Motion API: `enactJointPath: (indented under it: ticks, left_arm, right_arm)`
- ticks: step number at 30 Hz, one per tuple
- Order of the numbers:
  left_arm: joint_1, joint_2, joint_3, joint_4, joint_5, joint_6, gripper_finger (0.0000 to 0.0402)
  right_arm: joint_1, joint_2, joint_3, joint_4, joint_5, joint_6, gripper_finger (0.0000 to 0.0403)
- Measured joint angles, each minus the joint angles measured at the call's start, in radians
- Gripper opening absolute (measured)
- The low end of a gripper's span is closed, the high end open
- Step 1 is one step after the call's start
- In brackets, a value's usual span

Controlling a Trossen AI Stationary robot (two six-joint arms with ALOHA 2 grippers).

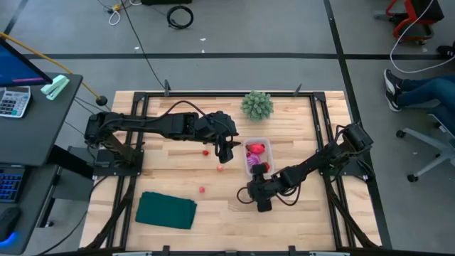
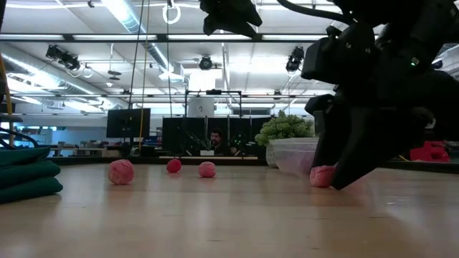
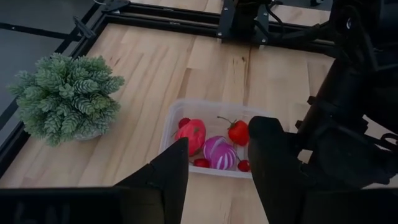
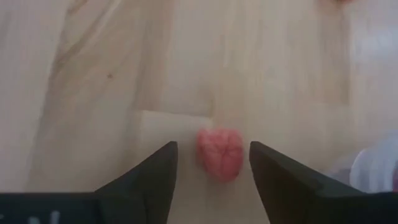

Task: Pick and placing Produce into tupperware
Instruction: Put the pink peach into the transparent bin

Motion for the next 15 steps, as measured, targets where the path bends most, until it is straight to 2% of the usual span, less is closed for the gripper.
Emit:
enactJointPath:
  ticks: [9,15]
  left_arm:
    - [0.000,0.000,0.000,0.000,0.000,0.000,0.0172]
    - [0.000,0.000,0.000,0.000,0.000,0.000,0.0173]
  right_arm:
    - [-0.001,-0.001,0.000,0.001,-0.024,0.036,0.0136]
    - [-0.002,-0.021,0.022,-0.010,0.002,0.037,0.0092]
